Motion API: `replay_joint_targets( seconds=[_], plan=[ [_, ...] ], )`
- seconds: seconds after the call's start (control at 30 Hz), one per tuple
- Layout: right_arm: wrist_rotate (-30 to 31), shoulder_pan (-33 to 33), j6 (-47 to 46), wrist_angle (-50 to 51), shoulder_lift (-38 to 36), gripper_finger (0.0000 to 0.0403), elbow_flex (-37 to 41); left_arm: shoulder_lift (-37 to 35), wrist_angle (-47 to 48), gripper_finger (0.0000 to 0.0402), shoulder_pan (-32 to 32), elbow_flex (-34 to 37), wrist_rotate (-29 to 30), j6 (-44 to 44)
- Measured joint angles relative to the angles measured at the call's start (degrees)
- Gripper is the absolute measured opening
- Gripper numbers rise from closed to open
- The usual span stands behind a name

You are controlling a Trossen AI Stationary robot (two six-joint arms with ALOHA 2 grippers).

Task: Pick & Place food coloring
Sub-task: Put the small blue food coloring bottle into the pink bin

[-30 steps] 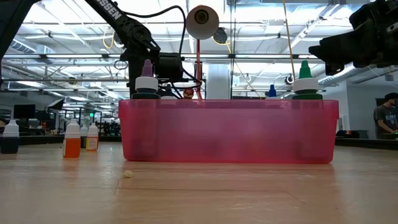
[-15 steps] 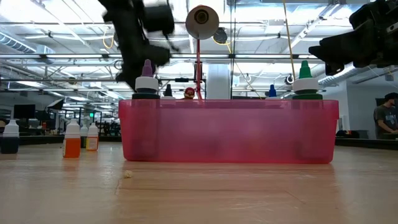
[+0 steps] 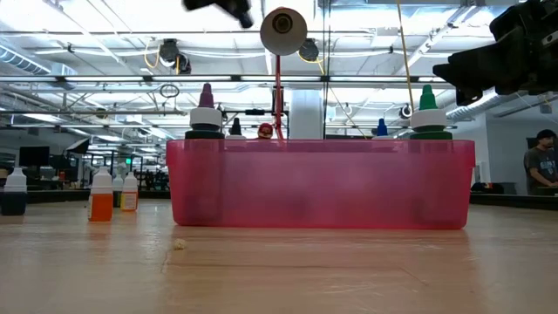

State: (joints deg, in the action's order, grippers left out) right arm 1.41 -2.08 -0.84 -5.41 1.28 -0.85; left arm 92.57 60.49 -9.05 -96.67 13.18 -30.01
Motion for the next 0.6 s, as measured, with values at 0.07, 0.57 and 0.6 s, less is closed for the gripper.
replay_joint_targets(
  seconds=[0.07, 0.57, 0.6],
  plan=[
    [-0.02, 0.0, 0.0, 0.0, 0.0, 0.013, -0.01, 4.9, 2.78, 0.0069, -1.97, -6.05, 0.41, 2.23],
    [-0.02, 0.0, 0.0, 0.0, 0.02, 0.013, -0.01, 27.65, 10.94, 0.0069, -6.41, -15.7, -2.64, 7.49],
    [-0.01, 0.01, 0.0, 0.0, 0.02, 0.013, -0.01, 28.04, 10.52, 0.007, -6.32, -15.03, -2.62, 6.87]
  ],
)
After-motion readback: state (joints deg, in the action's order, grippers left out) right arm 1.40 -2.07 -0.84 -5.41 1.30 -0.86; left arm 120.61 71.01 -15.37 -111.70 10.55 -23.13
